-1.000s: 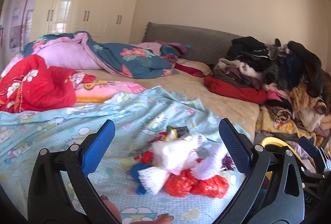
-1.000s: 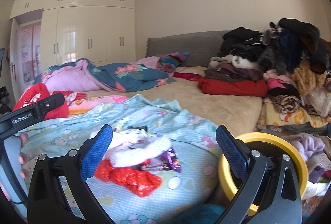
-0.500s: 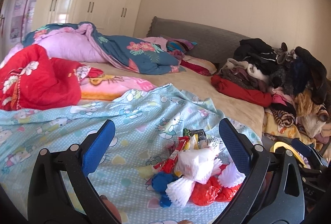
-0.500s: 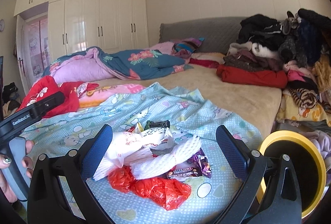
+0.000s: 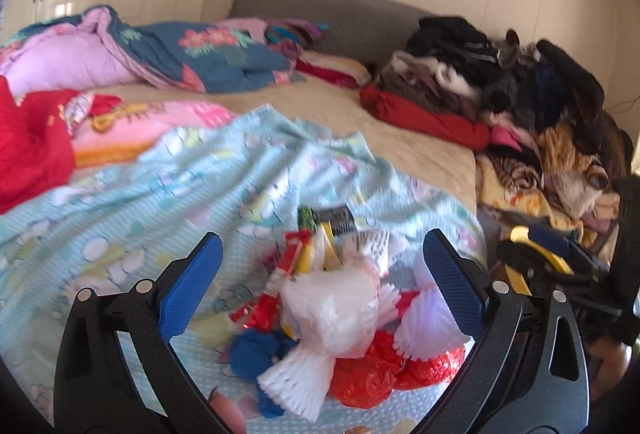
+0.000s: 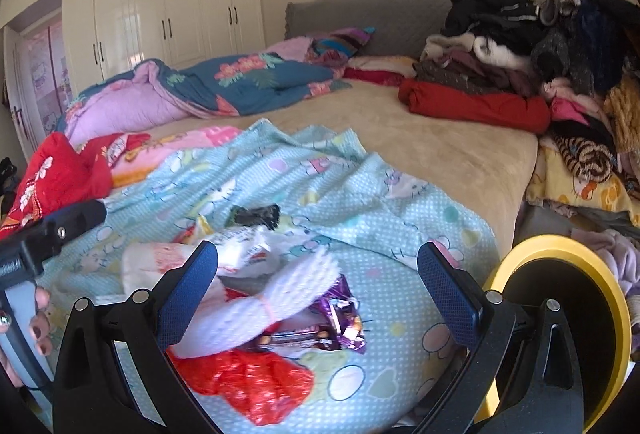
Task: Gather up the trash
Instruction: 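Lower both tools toward the trash pile on the blue sheet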
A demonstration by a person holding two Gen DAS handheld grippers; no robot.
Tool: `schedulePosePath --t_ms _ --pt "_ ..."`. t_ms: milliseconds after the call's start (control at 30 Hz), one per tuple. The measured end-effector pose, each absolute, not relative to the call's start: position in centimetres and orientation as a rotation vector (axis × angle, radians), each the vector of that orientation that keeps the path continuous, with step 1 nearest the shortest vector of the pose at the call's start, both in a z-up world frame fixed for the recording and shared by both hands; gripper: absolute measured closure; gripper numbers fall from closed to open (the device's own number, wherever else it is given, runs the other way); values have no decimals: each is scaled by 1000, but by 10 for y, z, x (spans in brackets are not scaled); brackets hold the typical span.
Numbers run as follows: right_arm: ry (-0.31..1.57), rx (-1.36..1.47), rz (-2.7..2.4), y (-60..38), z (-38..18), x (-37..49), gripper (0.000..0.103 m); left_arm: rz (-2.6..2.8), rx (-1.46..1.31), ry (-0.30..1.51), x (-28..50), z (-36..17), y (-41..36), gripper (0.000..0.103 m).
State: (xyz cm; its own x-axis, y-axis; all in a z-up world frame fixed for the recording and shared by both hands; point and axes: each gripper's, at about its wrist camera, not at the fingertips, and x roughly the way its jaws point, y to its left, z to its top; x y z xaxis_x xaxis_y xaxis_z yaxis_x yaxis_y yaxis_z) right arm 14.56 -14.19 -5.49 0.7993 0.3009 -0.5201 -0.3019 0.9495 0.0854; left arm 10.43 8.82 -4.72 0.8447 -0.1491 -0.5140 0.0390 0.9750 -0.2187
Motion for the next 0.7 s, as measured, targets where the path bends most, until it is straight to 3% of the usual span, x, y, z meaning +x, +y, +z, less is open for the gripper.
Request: schedulePosePath --t_ms 267,433,633,700 --pt "731 43 375 -148 -85 186 6 -125 -212 634 115 -71 85 11" --pt "814 76 415 -137 -97 205 13 -131 -237 663 116 -77 86 11" --pt "891 79 425 -125 -111 216 50 -143 -235 701 117 -85 80 22" --pt "890 83 440 -125 -110 213 70 -140 -230 707 117 -86 78 32"
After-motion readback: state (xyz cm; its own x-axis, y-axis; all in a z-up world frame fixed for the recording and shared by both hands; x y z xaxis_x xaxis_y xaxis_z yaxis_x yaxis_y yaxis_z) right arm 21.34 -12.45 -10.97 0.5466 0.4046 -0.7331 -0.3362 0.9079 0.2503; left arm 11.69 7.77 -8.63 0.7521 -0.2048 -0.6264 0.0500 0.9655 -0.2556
